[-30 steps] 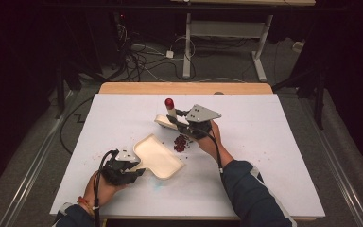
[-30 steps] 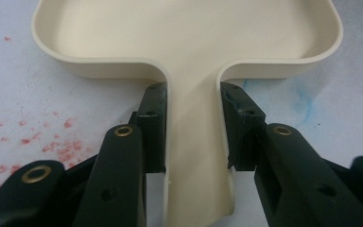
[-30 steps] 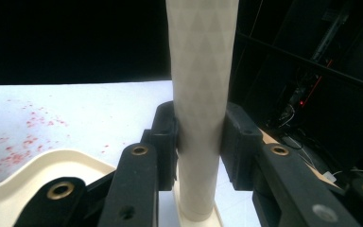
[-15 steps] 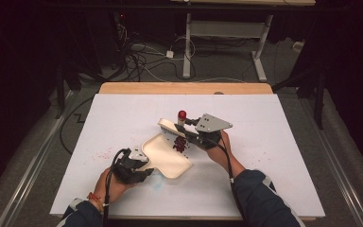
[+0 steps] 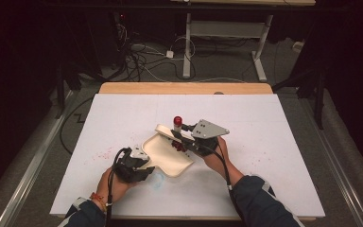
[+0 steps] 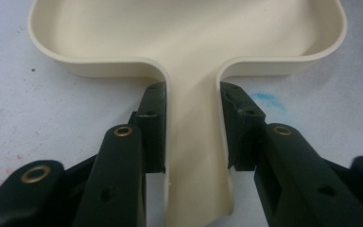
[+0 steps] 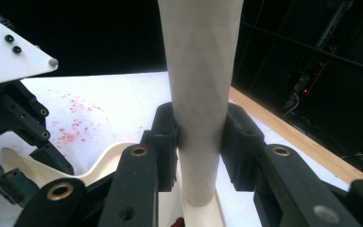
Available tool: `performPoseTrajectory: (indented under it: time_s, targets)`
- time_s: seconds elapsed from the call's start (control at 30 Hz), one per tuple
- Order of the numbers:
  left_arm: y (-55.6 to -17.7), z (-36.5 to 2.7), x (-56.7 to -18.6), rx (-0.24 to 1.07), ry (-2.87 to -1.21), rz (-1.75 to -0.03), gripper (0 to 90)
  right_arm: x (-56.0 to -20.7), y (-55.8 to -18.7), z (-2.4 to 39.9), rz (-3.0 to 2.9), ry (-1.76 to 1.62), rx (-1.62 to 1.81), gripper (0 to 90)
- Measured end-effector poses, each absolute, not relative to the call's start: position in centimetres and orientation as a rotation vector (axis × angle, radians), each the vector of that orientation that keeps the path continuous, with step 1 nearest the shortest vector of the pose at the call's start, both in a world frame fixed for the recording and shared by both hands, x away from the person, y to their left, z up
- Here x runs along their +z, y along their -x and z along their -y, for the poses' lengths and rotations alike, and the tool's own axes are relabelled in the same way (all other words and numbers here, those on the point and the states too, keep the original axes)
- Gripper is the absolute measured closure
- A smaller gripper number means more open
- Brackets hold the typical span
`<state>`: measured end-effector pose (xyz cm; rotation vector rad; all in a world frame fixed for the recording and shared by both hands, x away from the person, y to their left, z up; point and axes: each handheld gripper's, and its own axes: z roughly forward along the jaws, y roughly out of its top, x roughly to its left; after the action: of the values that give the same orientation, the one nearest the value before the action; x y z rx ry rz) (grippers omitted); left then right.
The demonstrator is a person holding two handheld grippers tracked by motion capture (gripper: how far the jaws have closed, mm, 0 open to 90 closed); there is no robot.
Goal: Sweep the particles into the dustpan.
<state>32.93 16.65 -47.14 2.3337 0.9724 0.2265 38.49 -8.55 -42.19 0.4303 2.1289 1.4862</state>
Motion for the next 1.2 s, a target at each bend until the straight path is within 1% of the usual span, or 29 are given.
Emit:
performPoseTrajectory:
  time_s: [0.23, 0.73, 1.0, 1.03, 1.2]
  targets:
    - [-32.7, -17.0, -47.4, 0.199, -2.321, -0.987, 63.5, -41.8, -38.0, 7.8, -2.138, -0.432, 1.494, 69.8]
    - [-32.3, -17.1, -47.4, 0.205, -2.347, -0.964, 63.5, -41.0, -37.3, 7.5, -2.102, -0.48, 1.554, 70.4]
    - [-31.8, -17.5, -47.2, 0.201, -2.372, -0.925, 63.5, -39.0, -37.2, 10.2, -2.022, -0.526, 1.588, 70.4]
    - [-31.8, -17.5, -47.1, 0.197, -2.373, -0.923, 63.5, -38.4, -37.0, 11.1, -2.005, -0.547, 1.575, 70.4]
    - [-31.5, -17.5, -47.0, 0.211, -2.403, -0.907, 63.5, -37.7, -36.2, 13.1, -1.986, -0.605, 1.497, 70.3]
